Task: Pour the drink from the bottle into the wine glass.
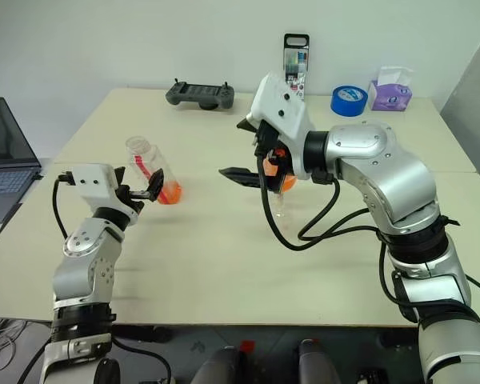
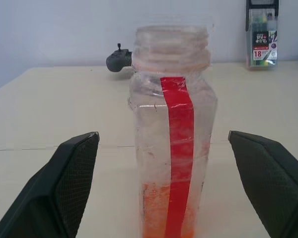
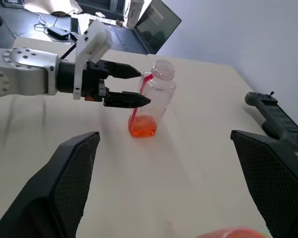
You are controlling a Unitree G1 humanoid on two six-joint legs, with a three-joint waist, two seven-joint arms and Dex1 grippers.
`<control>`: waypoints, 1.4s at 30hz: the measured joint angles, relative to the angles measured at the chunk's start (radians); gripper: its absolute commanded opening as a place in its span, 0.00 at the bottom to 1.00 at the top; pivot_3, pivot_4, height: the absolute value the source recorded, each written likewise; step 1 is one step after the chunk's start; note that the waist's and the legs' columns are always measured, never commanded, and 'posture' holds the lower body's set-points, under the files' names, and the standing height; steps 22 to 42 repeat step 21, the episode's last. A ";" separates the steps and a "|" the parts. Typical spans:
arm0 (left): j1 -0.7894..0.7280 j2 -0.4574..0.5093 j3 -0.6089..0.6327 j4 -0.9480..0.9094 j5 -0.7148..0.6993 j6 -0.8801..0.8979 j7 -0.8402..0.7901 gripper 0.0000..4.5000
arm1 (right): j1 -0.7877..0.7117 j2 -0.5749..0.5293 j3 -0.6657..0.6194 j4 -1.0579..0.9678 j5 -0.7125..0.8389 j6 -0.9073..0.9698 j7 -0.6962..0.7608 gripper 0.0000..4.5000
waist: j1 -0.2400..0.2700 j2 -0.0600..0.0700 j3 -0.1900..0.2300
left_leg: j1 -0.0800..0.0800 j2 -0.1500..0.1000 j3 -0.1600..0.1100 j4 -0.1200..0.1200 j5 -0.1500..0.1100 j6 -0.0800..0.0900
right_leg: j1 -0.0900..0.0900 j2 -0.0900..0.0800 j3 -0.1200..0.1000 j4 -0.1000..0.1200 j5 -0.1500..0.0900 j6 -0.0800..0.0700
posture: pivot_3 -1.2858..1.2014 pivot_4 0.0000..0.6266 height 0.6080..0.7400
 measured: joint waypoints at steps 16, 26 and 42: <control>0.092 0.047 -0.188 -0.433 -0.260 0.261 -0.242 1.00 | 0.487 0.011 -0.645 -0.407 0.486 0.413 -0.257 1.00 | 0.002 0.000 0.000 | 0.006 0.002 0.001 -0.003 0.000 0.001 | 0.007 0.006 0.001 -0.002 -0.001 -0.001 | 0.52 0.24 1.00; 0.115 0.056 -0.190 -0.443 -0.261 0.299 -0.240 1.00 | 0.668 0.085 -0.578 -0.462 0.460 0.320 -0.355 1.00 | -0.003 0.001 0.000 | 0.006 0.002 0.001 -0.002 0.000 0.001 | 0.008 0.009 0.001 -0.002 -0.002 -0.002 | 0.52 0.24 1.00; 0.115 0.056 -0.190 -0.443 -0.261 0.299 -0.240 1.00 | 0.668 0.085 -0.578 -0.462 0.460 0.320 -0.355 1.00 | -0.003 0.001 0.000 | 0.006 0.002 0.001 -0.002 0.000 0.001 | 0.008 0.009 0.001 -0.002 -0.002 -0.002 | 0.52 0.24 1.00</control>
